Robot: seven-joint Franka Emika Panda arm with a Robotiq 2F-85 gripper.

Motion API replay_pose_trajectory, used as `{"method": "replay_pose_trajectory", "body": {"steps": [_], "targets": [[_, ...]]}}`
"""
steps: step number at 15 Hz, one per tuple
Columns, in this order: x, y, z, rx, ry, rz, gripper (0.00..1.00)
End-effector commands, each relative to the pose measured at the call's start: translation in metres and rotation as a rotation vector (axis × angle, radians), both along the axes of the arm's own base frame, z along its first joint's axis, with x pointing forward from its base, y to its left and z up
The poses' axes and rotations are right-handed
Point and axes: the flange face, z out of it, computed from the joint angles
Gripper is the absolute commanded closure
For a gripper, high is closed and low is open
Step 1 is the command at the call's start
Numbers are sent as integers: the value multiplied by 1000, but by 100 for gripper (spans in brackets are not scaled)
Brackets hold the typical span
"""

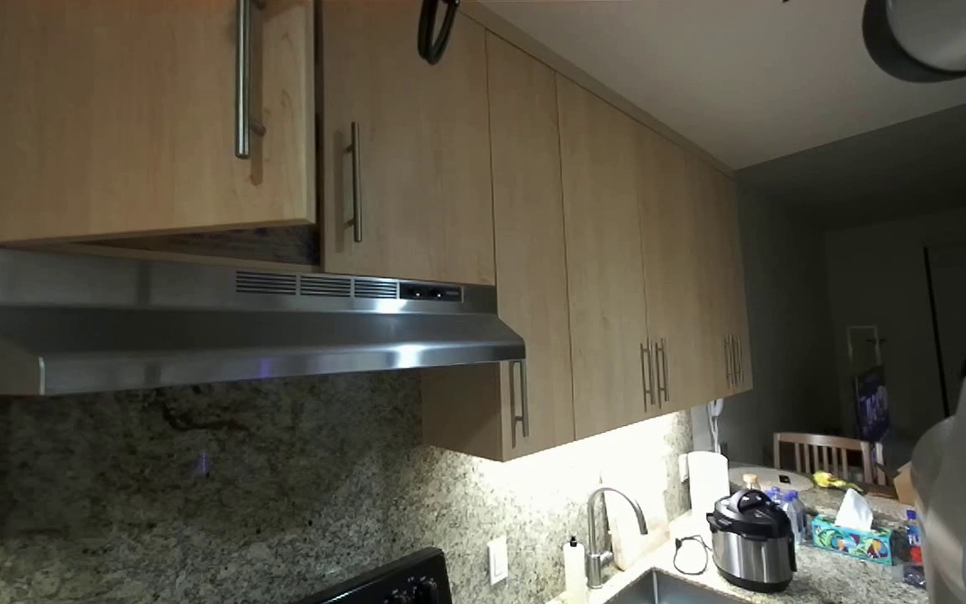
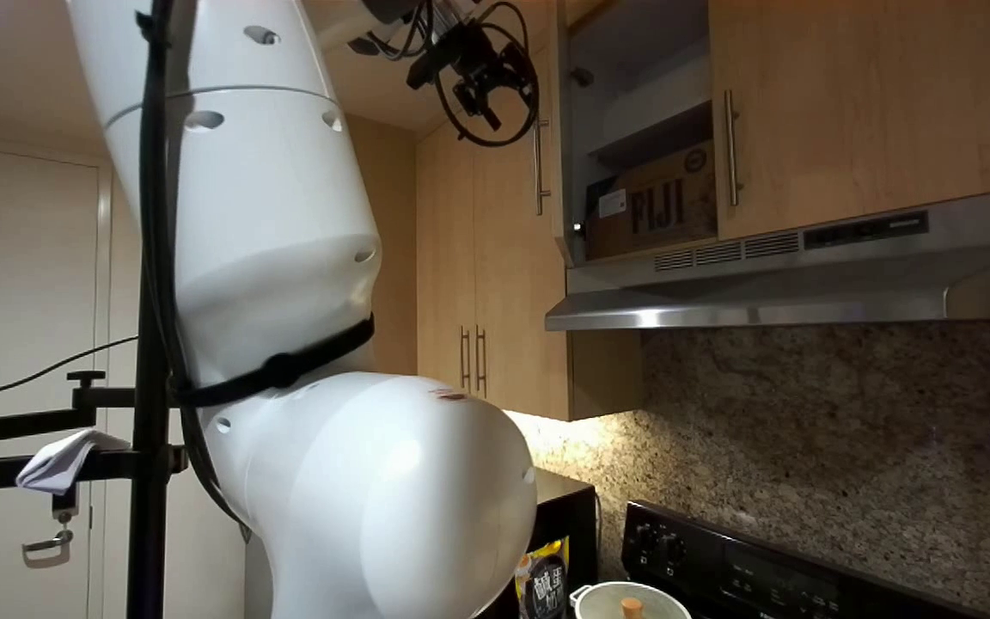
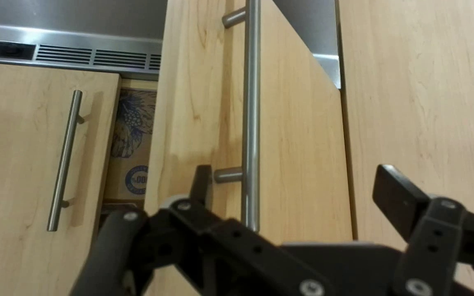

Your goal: Open the top left cabinet door

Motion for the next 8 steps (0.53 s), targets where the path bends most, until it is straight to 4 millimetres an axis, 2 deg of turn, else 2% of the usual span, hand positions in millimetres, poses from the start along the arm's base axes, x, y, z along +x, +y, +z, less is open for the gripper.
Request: {"method": "replay_pose_trajectory", "body": {"steps": [1,4,8], "targets": [[-29,-27,16,43,-32,0,0],[-43,-57,30,81,-77,-44,0],[-43,-103,35,143,-102,-90,0]]}}
